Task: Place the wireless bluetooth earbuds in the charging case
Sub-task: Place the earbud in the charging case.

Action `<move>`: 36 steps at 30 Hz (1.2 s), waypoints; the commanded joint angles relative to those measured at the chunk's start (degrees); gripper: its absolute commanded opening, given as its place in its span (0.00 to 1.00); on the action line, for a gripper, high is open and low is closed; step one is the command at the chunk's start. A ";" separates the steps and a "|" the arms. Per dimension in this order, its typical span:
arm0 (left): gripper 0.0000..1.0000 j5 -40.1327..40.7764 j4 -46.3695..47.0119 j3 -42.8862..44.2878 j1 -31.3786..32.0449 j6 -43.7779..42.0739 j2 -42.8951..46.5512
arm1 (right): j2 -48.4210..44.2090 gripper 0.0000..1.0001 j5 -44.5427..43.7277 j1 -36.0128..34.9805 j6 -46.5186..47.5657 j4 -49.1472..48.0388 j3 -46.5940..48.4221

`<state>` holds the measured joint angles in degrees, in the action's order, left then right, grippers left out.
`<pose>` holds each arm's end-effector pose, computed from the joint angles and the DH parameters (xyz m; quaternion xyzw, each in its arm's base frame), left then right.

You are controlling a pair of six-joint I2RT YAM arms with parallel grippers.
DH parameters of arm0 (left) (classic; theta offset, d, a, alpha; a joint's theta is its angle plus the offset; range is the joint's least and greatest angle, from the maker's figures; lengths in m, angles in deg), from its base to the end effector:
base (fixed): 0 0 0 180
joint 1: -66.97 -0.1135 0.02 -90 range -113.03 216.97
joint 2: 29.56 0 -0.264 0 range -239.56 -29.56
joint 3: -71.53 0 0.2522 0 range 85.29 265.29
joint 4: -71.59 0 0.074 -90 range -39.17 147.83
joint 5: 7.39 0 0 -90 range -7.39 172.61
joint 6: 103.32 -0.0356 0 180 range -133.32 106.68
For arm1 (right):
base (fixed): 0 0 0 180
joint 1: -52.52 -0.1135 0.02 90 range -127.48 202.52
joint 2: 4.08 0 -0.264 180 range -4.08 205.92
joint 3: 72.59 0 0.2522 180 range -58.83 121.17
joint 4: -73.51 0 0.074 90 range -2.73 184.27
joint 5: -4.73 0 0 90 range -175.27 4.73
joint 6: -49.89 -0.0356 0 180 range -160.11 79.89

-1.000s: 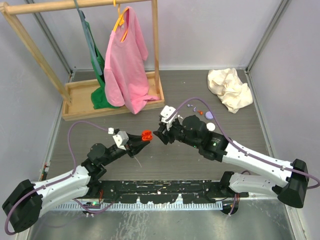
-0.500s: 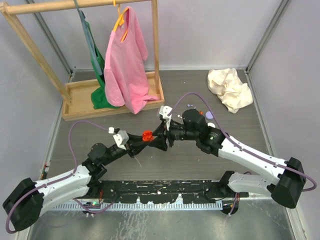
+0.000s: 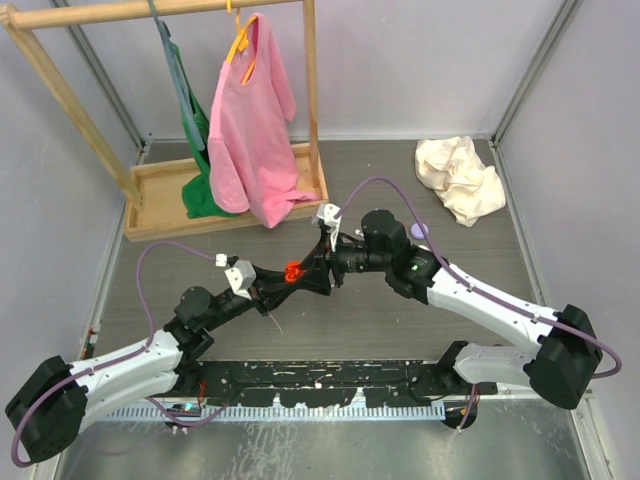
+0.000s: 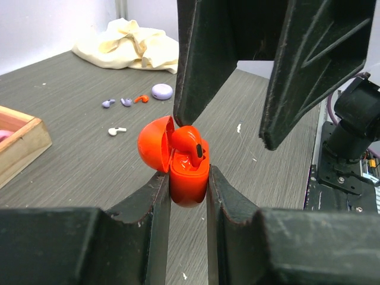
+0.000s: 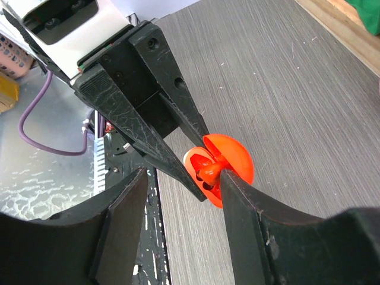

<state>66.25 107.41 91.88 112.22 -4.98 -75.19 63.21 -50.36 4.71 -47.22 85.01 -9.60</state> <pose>0.1124 -0.1276 0.2143 0.3041 0.5655 -0.4243 0.6385 0.1655 0.2129 0.3100 -0.4342 0.6504 0.4776 0.4003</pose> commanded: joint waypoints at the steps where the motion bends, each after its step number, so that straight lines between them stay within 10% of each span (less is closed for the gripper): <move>1: 0.00 -0.75 5.32 0.71 -0.06 0.52 0.46 | 0.38 0.58 1.18 0.56 -1.37 -3.81 2.28; 36: 0.00 2.58 5.07 0.45 -0.09 0.98 0.53 | -1.21 0.55 9.41 0.88 -1.84 0.08 2.06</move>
<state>65.92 108.39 91.88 112.29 -3.67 -75.45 64.39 -45.35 6.15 -48.32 85.58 -9.56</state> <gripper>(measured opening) 0.254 0.553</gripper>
